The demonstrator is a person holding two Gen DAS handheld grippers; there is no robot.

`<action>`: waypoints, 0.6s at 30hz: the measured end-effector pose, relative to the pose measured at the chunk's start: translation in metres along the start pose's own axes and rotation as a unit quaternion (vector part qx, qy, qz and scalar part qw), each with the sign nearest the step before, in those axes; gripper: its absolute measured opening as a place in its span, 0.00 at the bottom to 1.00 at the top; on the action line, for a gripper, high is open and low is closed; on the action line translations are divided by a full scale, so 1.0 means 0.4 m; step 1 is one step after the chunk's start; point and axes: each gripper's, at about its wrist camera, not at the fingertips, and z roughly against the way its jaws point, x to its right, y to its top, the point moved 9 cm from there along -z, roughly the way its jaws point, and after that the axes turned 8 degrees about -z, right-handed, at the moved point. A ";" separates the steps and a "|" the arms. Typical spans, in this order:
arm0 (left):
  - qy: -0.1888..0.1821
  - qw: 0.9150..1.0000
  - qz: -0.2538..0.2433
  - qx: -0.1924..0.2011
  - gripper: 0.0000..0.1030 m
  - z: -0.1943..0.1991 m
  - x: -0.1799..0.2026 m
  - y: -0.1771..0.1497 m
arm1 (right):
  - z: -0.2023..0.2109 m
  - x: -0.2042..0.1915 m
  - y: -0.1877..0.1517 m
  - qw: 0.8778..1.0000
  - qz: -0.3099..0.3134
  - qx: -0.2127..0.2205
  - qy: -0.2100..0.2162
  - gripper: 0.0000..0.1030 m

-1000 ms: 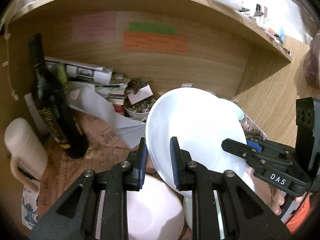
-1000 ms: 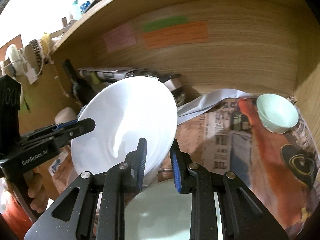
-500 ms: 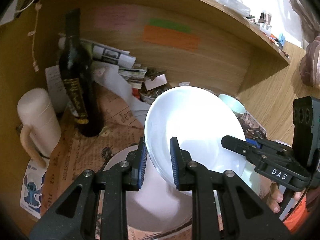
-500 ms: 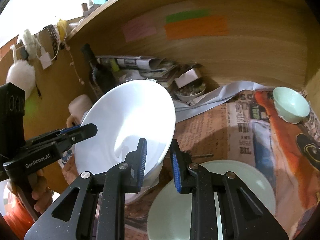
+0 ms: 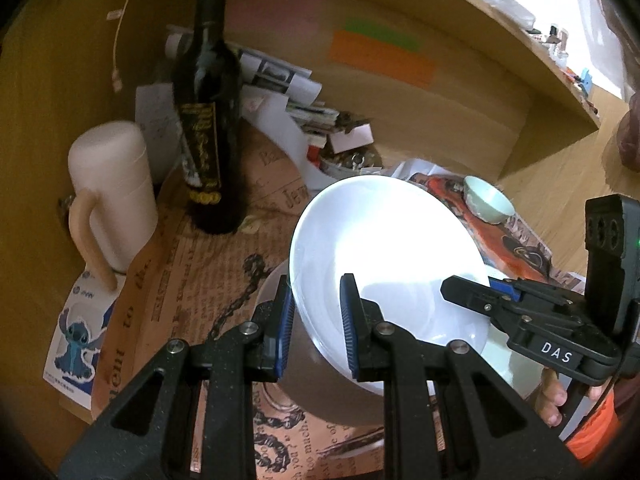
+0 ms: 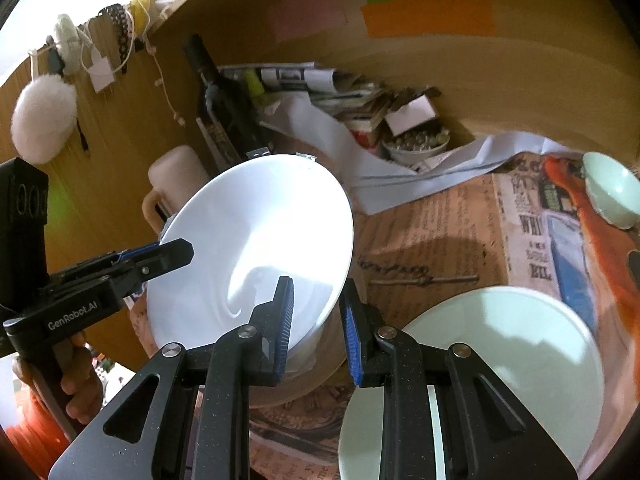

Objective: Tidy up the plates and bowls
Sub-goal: 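Lower the white bowl into the pinkish-grey bowl with the left tool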

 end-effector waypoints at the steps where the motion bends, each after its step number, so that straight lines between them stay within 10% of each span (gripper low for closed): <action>1: 0.000 1.000 0.001 -0.004 0.20 -0.003 -0.004 -0.007 | -0.006 0.001 -0.007 1.000 0.000 -0.004 0.000 0.21; 18: 0.004 0.999 0.010 -0.033 0.20 -0.006 -0.023 -0.077 | -0.041 -0.012 -0.051 0.999 0.014 -0.040 -0.002 0.21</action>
